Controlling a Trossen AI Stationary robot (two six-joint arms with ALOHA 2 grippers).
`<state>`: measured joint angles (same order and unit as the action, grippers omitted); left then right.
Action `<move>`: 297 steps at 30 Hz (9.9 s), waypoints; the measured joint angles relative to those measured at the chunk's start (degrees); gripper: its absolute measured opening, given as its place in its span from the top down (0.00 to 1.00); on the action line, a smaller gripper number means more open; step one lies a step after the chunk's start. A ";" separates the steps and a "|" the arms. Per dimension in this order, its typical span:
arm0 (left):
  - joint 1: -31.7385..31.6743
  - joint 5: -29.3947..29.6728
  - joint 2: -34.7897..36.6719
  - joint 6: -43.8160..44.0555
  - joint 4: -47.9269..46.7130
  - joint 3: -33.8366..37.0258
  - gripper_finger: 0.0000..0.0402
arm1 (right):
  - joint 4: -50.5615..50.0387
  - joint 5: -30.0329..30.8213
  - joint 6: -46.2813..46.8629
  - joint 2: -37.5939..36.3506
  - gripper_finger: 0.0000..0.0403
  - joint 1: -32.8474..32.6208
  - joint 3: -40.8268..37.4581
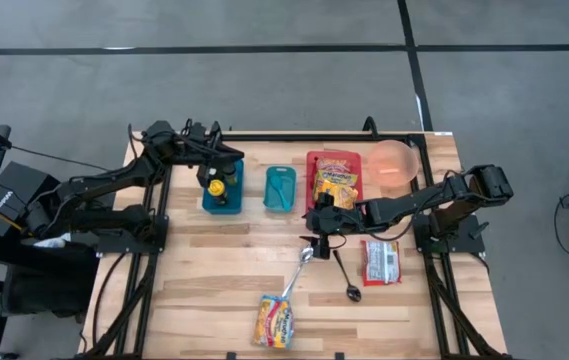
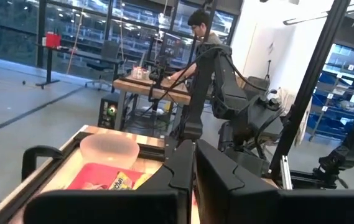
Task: Pick & Place Food Item
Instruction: Put the silver spoon into the green bin
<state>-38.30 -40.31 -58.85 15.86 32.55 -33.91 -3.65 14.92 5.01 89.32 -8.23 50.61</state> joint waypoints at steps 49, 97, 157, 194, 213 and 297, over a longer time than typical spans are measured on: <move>45.92 28.05 -8.86 -8.26 -14.28 -0.02 1.00 | -1.60 -7.07 10.24 0.02 0.32 -0.31 -0.02; 55.60 45.89 -6.01 -0.48 -12.00 7.89 1.00 | 16.50 0.83 52.00 -8.44 0.32 -7.13 -22.57; 55.63 45.87 -6.01 2.67 -12.39 7.89 1.00 | 32.81 9.22 62.24 13.92 0.92 -12.07 -16.65; 55.63 45.87 -6.01 2.88 -12.39 7.89 1.00 | 33.02 4.51 57.53 13.60 0.95 -8.85 -16.70; 55.63 45.87 -6.01 2.90 -12.39 7.89 1.00 | 31.05 -0.94 56.91 13.73 0.77 -8.99 -14.34; 55.65 45.87 -6.03 2.88 -12.37 7.91 1.00 | 25.71 -7.78 45.97 14.12 0.77 -4.83 -10.49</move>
<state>17.34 5.56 -64.88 18.74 20.18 -26.00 22.06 7.14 50.98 103.44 -13.06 40.12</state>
